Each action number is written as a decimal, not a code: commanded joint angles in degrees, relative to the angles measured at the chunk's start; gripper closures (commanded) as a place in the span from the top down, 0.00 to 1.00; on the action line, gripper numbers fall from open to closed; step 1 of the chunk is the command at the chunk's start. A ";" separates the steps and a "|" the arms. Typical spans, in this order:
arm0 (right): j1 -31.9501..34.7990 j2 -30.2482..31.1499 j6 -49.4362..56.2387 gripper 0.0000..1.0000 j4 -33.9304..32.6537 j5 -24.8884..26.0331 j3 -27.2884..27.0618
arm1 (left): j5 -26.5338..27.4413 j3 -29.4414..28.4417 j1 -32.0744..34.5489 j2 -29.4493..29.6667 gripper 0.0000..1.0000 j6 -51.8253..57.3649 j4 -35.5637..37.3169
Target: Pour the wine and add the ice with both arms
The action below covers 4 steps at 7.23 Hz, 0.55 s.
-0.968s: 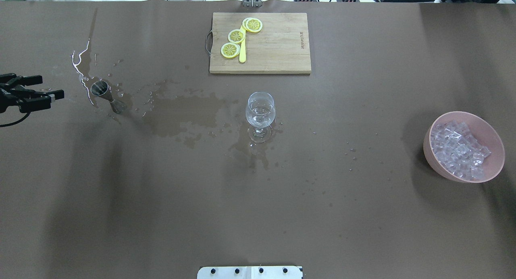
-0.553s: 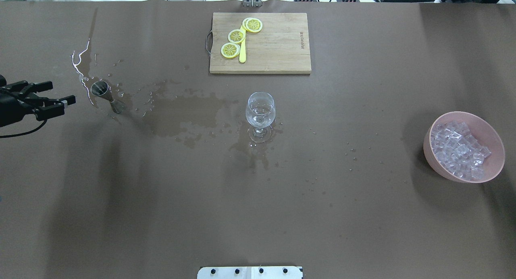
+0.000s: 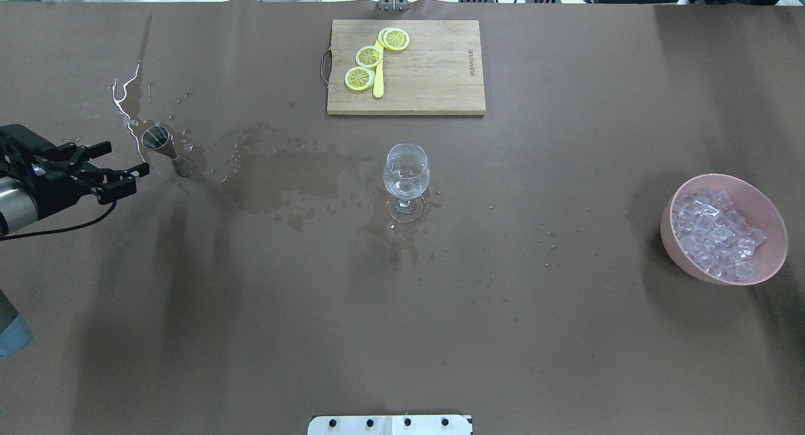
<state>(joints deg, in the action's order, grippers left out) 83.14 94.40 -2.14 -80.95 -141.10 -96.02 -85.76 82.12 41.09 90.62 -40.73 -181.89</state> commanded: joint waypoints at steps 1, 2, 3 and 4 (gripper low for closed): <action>0.00 0.00 0.03 1.00 0.00 0.03 0.13 | 1.38 -2.12 -1.46 2.18 0.98 -0.05 -0.04; 0.00 0.00 0.03 1.00 0.00 0.03 0.22 | 3.56 -4.14 -1.54 4.54 0.97 -0.05 -0.04; 0.00 0.00 0.03 1.00 0.00 0.03 0.30 | 4.36 -4.77 -2.07 4.91 0.98 -0.05 -0.13; 0.00 0.00 0.03 1.00 0.09 -0.05 0.30 | 5.33 -4.95 -2.33 5.00 0.98 -0.14 0.31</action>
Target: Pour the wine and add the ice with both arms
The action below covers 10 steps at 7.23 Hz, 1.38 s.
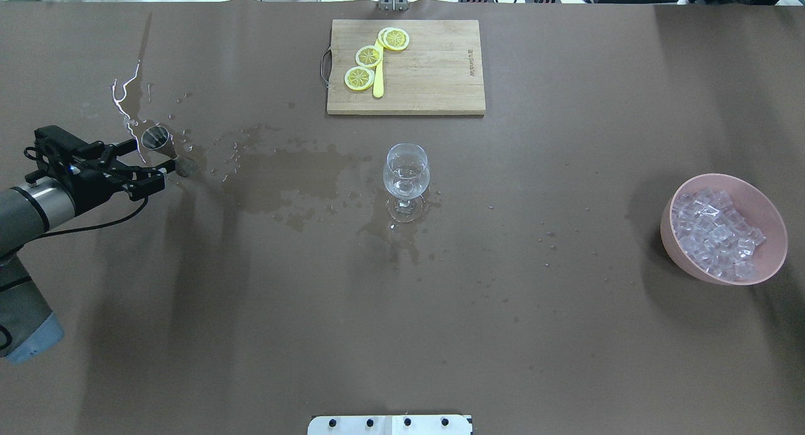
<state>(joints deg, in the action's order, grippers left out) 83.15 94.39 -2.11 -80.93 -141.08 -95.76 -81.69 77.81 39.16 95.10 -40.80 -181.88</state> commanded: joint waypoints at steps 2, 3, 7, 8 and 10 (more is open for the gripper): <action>0.00 0.00 0.00 1.00 0.07 0.02 0.05 | 6.26 -2.39 -3.02 1.93 0.98 0.02 0.39; 0.00 0.00 0.00 1.00 0.07 0.02 0.05 | 6.62 -2.75 -3.21 2.28 0.98 0.02 0.48; 0.00 0.26 0.09 1.00 0.07 -0.07 0.05 | 6.54 -5.47 -3.30 4.65 0.97 0.11 0.74; 0.00 0.26 0.09 1.00 0.07 -0.07 0.05 | 6.54 -5.39 -3.30 4.83 0.97 0.11 0.74; 0.00 0.26 0.09 1.00 0.07 -0.07 0.05 | 6.45 -5.39 -3.30 5.10 0.86 0.11 0.74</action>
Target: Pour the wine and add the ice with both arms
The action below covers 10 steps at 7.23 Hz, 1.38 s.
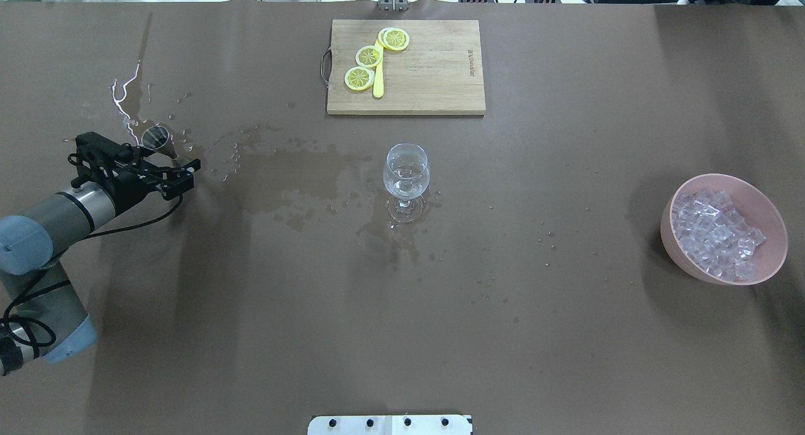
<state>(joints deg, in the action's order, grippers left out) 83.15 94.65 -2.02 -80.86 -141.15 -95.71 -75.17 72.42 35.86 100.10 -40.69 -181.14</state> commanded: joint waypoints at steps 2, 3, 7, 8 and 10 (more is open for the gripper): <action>0.00 0.01 0.00 1.00 0.00 0.09 0.00 | -0.42 0.18 0.09 0.09 0.69 -0.09 -0.17; 0.00 0.01 0.00 1.00 0.00 0.09 0.00 | -0.50 0.27 0.09 0.09 0.65 -0.09 -0.26; 0.00 -0.08 -0.09 1.00 0.00 0.09 0.00 | -0.24 0.09 0.35 0.00 0.62 -0.18 -0.17; 0.00 0.01 -0.09 1.00 0.00 0.09 0.17 | -0.24 0.18 0.44 0.00 0.59 -0.52 -0.17; 0.00 0.01 0.00 1.00 0.00 0.09 0.18 | -0.24 0.09 0.44 0.00 0.50 -0.97 -0.09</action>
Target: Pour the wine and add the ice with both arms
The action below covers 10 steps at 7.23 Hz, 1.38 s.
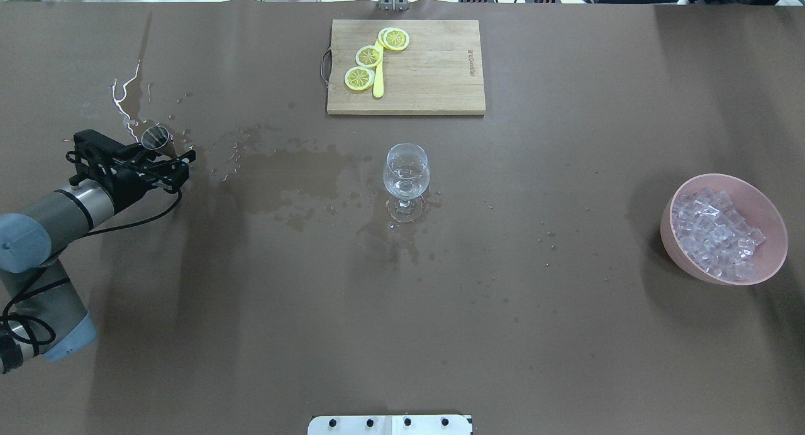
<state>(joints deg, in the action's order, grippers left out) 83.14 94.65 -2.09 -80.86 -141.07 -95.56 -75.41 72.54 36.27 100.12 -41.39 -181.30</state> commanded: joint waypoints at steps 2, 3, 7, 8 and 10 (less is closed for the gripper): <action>0.00 0.01 -0.02 1.00 -0.09 0.00 0.02 | 0.09 -0.46 0.12 -0.01 0.44 -0.45 0.07; 0.00 0.01 -0.02 1.00 -0.09 0.00 0.02 | 0.09 -0.55 0.20 -0.01 0.37 -0.53 0.07; 0.00 0.01 -0.02 1.00 -0.09 0.00 0.02 | -0.26 -0.12 0.55 0.60 0.13 -2.11 -0.19; 0.00 0.01 -0.02 1.00 -0.09 0.00 0.02 | -0.35 0.23 0.55 2.09 0.00 -6.12 -0.63; 0.00 0.01 -0.02 1.00 -0.09 0.00 0.02 | -0.96 3.56 0.47 2.19 0.00 -6.78 -1.42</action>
<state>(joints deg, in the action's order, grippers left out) 83.14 94.66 -2.11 -80.91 -141.06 -95.54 -75.96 74.07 36.78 102.07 -47.56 -182.28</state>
